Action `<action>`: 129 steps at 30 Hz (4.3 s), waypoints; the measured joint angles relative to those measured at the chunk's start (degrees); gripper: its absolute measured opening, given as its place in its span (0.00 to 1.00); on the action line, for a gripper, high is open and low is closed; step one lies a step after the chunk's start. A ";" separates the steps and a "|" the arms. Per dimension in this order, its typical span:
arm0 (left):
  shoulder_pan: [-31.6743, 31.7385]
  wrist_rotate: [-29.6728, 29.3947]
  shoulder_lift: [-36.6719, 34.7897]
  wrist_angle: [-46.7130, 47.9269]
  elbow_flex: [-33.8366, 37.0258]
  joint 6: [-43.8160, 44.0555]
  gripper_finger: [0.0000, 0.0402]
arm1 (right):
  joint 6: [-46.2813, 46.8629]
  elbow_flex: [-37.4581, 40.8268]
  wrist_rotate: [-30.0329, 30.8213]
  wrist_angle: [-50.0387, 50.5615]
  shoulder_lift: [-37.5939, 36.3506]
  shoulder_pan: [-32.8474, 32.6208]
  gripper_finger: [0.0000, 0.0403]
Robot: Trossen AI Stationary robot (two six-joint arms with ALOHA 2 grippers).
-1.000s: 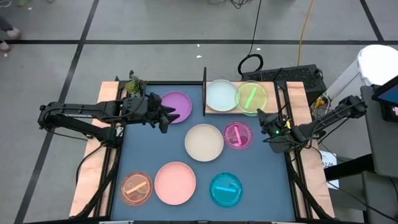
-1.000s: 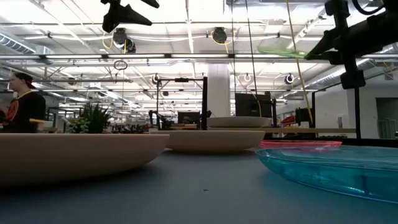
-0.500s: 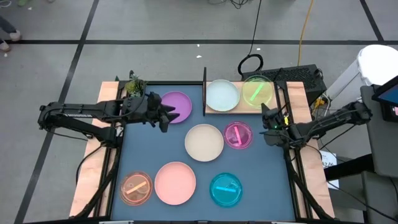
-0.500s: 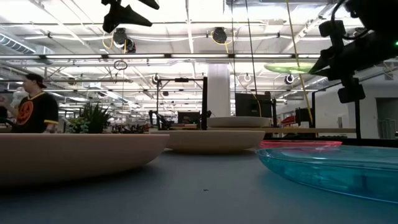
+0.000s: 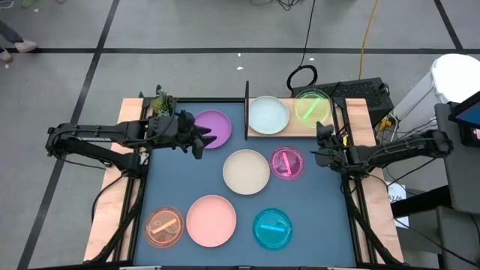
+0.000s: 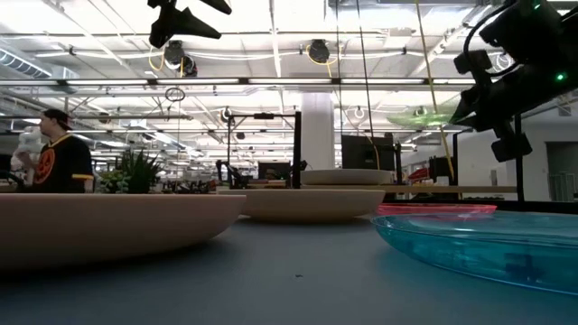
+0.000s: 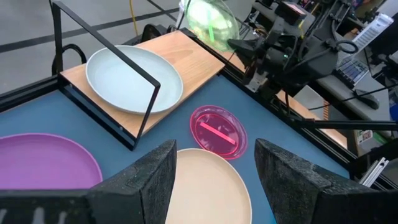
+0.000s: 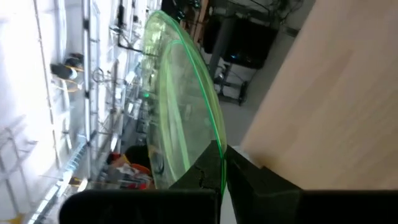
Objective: Place and stack plates onto a shelf
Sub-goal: Put the green plate on the shelf
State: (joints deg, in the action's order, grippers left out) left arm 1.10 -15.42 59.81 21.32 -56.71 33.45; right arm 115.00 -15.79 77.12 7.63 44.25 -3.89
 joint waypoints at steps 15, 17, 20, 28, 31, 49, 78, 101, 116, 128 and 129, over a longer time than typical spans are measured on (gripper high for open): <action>0.00 0.00 0.00 -0.04 0.00 -0.02 0.55 | 5.81 0.00 -10.38 9.75 0.33 7.35 0.00; 0.00 0.00 0.00 -0.06 0.00 -0.02 0.55 | 5.85 0.00 -11.42 10.90 0.34 8.07 0.00; 0.00 0.00 0.00 -0.04 0.00 -0.02 0.55 | 5.83 -0.01 -12.65 11.94 0.37 9.09 0.00; 0.00 0.00 0.00 -0.07 0.00 0.00 0.55 | 5.83 -0.02 -14.77 14.00 0.37 11.46 0.00; 0.00 0.00 0.00 -0.07 0.00 0.00 0.55 | 5.83 -0.02 -16.81 14.49 0.37 12.65 0.00; 0.02 -0.02 0.00 0.04 0.00 -0.02 0.55 | 5.83 -0.02 -24.59 15.79 0.90 18.24 0.00; 1.45 -0.09 0.00 0.13 0.00 -0.59 0.55 | 5.79 -0.04 -29.17 10.07 7.28 21.58 0.15; 1.51 -0.09 0.00 0.13 0.00 -0.17 0.55 | 5.75 -0.04 -27.92 10.10 6.90 21.85 0.02; 1.51 -0.09 0.00 0.44 0.00 0.98 0.55 | -9.53 -1.83 -32.24 1.07 -2.36 18.82 0.00; 1.51 -0.09 0.04 1.22 0.00 0.03 0.55 | -42.80 -29.74 -40.95 17.00 8.71 29.04 0.00; 1.51 -0.09 0.05 1.21 0.00 0.03 0.55 | -45.19 -31.20 -43.87 17.80 10.34 30.76 0.00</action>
State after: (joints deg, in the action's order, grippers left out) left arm 2.61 -15.51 59.86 22.53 -56.71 33.48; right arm 69.81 -46.99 33.25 25.43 54.59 26.87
